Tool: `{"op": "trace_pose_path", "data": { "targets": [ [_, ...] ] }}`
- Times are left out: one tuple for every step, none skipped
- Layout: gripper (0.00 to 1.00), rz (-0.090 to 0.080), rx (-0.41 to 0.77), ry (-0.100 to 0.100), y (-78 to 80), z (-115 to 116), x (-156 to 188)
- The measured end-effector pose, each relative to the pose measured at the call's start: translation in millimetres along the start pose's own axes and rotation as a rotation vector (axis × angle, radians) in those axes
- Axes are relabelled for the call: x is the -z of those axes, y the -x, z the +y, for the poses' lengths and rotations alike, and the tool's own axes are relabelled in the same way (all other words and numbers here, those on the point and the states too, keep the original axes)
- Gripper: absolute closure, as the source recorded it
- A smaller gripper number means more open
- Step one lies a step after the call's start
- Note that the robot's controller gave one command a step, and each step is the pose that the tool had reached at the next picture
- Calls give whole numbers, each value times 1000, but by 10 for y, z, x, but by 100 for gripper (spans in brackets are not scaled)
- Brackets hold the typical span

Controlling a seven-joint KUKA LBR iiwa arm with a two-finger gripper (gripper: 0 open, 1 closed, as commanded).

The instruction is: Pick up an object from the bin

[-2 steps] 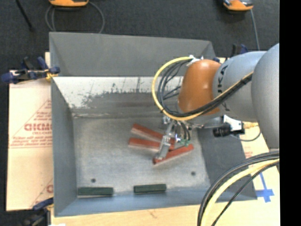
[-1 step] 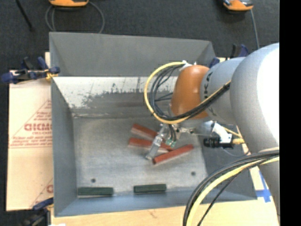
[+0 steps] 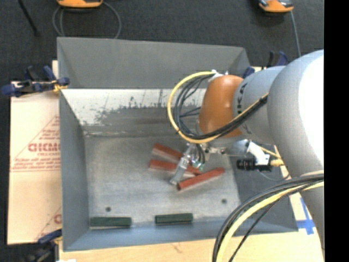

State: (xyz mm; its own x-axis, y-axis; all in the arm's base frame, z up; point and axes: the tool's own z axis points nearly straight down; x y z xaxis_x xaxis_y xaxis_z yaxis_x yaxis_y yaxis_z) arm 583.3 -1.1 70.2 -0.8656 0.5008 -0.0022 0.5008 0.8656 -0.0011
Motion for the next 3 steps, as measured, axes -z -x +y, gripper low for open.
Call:
{"op": "trace_pose_path", "data": {
  "targets": [
    [100, -1, 2, -1, 3, -2, 1],
    [100, -4, 7, 6, 24, 5, 526],
    [100, -5, 16, 6, 48, 6, 1044]
  ]
}}
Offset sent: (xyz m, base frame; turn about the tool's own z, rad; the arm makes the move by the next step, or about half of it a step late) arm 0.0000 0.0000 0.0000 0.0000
